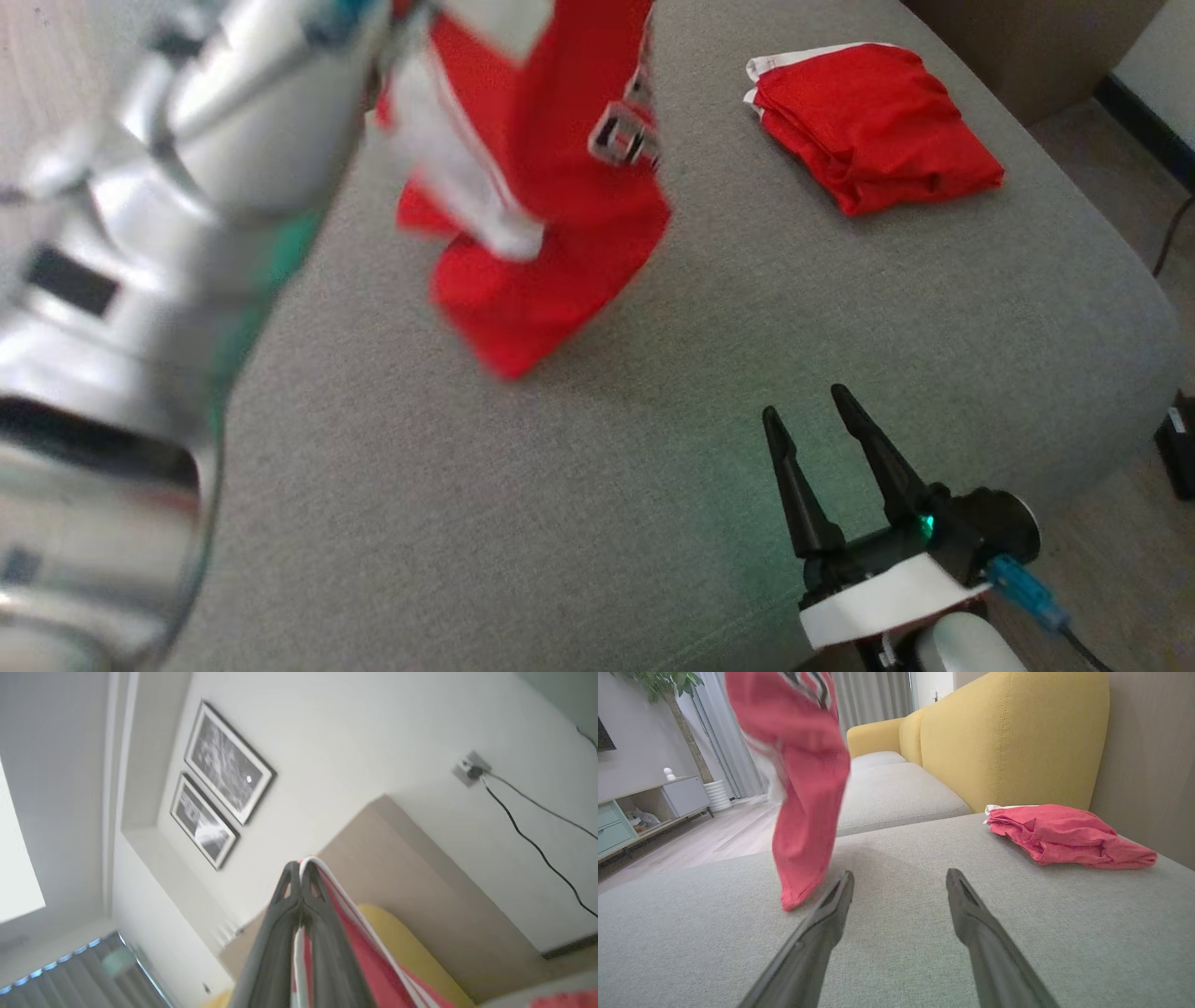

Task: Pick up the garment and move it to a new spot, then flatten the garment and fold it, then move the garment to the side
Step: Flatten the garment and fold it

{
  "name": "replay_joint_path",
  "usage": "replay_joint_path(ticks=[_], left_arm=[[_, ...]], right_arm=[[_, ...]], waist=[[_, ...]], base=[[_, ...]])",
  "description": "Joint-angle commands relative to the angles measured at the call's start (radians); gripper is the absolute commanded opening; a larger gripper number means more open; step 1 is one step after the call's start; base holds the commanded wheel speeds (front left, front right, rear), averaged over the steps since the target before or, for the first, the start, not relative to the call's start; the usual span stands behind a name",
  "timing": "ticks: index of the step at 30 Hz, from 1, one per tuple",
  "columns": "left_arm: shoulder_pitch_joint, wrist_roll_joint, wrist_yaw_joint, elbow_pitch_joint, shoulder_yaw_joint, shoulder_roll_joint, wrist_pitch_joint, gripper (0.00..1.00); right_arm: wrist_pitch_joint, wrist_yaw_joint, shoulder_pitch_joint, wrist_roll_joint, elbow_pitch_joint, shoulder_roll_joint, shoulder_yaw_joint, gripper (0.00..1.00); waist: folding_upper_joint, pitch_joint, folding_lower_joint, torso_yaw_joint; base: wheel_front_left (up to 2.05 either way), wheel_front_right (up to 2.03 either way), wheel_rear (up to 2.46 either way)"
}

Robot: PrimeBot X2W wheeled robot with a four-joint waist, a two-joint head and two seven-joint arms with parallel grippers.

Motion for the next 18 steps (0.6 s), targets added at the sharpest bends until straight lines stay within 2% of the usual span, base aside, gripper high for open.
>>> replay_joint_path(ticks=[1, 5, 8, 13, 15, 18], left_arm=[[-0.094, -0.009, -0.001, -0.04, 0.038, 0.036, -0.006, 0.0], [-0.177, -0.031, -0.005, -0.074, 0.075, 0.077, -0.008, 0.0], [-0.109, -0.06, -0.005, -0.081, 0.102, 0.138, -0.008, 0.0], [0.216, -0.127, 0.008, -0.114, 0.116, 0.257, -0.008, 0.0], [0.379, -0.17, 0.03, -0.138, 0.134, 0.293, -0.008, 0.0], [0.613, -0.227, 0.089, -0.191, 0.173, 0.33, -0.008, 0.0]], right_arm=[[-0.004, -0.001, -0.031, 0.006, -0.032, -0.004, 0.023, 1.0], [-0.004, -0.001, -0.029, 0.003, -0.033, -0.004, 0.017, 1.0], [-0.004, -0.001, -0.02, -0.011, -0.034, -0.004, 0.003, 1.0], [-0.004, -0.001, 0.01, -0.043, -0.068, -0.004, -0.032, 1.0], [-0.004, -0.001, 0.028, -0.061, -0.082, -0.004, -0.047, 1.0], [-0.004, -0.001, 0.055, -0.083, -0.097, -0.004, -0.069, 1.0]], waist=[[0.0, -0.001, 0.0001, 0.005], [0.0, -0.009, 0.0001, 0.027], [0.0, -0.015, 0.0001, 0.06], [0.0, 0.006, 0.0001, 0.128], [0.0, 0.02, 0.0001, 0.156], [0.0, 0.031, 0.0001, 0.19]], base=[[0.0, 0.0, 0.0], [0.0, 0.0, 0.0], [0.0, 0.0, 0.0], [0.0, 0.0, 0.0], [0.0, 0.0, 0.0], [0.0, 0.0, 0.0]])
